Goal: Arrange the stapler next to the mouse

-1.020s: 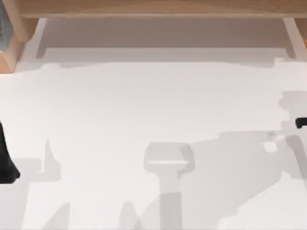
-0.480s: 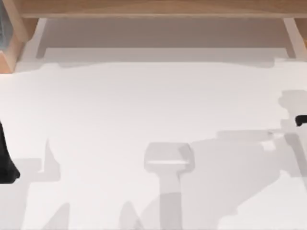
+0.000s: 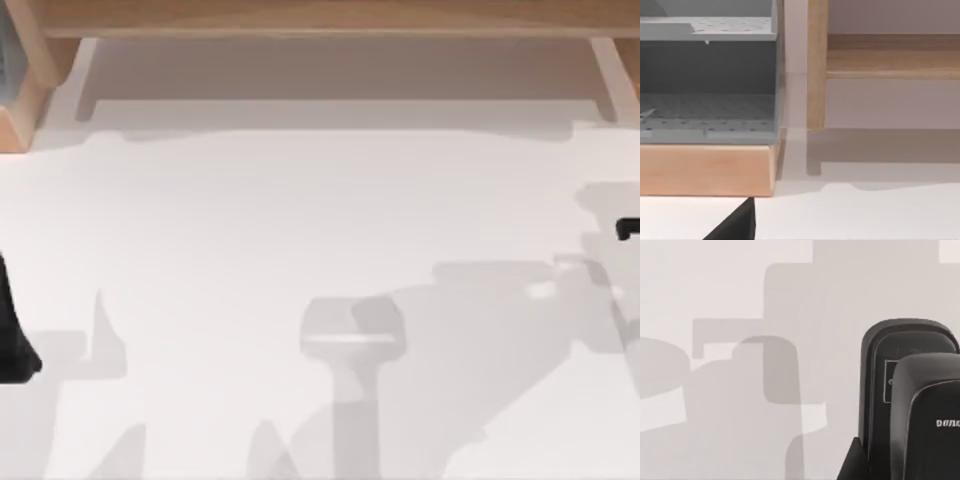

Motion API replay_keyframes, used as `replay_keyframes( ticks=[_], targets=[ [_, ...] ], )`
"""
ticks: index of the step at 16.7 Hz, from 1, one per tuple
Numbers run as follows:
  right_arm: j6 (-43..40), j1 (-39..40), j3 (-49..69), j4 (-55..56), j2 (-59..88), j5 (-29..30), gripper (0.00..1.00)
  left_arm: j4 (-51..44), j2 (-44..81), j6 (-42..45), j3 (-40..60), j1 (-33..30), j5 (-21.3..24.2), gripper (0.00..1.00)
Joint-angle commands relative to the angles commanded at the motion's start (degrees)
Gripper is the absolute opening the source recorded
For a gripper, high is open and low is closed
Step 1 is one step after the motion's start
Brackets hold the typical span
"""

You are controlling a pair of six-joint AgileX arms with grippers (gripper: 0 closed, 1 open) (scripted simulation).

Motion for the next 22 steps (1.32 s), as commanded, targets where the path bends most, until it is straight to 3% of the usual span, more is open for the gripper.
replay_keyframes(
  ticks=[22],
  targets=[
    [0.0, -0.1, -3.9, 2.9, 5.6, 0.0, 0.0, 0.0, 0.0, 0.0, 0.0, 0.0, 0.0, 1.0]
  ],
)
